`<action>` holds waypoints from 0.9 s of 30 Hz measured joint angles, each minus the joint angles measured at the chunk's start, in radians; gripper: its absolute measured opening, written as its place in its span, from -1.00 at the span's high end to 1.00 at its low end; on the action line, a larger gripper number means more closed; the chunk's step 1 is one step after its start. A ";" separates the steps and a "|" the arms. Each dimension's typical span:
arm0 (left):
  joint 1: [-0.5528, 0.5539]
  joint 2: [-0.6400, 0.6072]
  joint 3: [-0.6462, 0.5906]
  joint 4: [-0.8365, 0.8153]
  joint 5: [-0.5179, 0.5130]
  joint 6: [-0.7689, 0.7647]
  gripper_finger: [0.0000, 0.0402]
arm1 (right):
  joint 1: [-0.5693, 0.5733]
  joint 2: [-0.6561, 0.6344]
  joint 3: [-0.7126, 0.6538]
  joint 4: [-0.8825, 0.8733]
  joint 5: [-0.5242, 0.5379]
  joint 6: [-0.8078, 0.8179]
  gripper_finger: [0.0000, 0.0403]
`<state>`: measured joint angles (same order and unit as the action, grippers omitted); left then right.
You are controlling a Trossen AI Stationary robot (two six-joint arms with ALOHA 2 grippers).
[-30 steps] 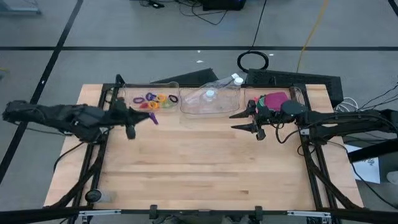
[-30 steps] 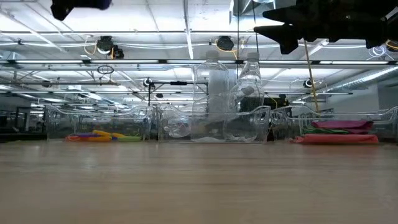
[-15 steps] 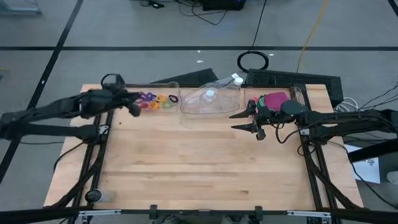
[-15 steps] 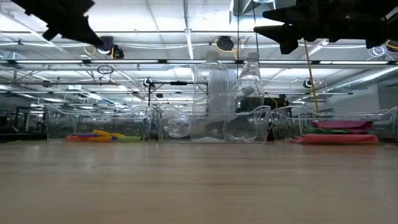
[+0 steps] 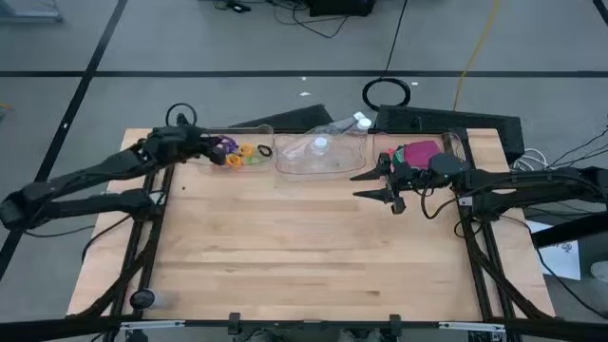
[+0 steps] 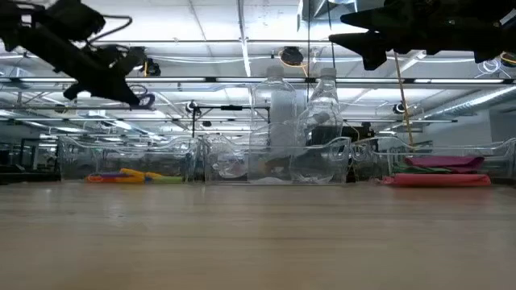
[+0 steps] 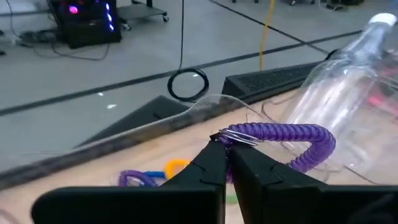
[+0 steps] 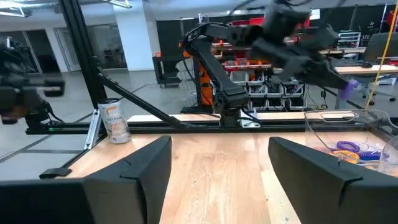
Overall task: Pick & Place Sports Items
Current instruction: Put the violet spring keychain into the left transparent bin
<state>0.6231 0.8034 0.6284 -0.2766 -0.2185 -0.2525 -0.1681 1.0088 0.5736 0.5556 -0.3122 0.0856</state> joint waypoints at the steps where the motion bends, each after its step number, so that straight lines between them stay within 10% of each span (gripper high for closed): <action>1: 0.019 0.012 -0.018 0.032 0.021 -0.005 0.98 | 0.000 0.000 0.000 0.000 0.000 0.000 0.03; 19: 0.130 0.379 -0.077 0.206 0.098 -0.041 0.97 | 0.000 0.000 0.000 -0.005 0.000 -0.004 0.03; 27: 0.129 0.408 -0.077 0.221 0.064 -0.069 0.62 | 0.000 0.000 0.000 -0.007 0.000 -0.004 0.03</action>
<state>0.7525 1.2109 0.5514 -0.0559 -0.1546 -0.3210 -0.1680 1.0084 0.5739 0.5488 -0.3122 0.0818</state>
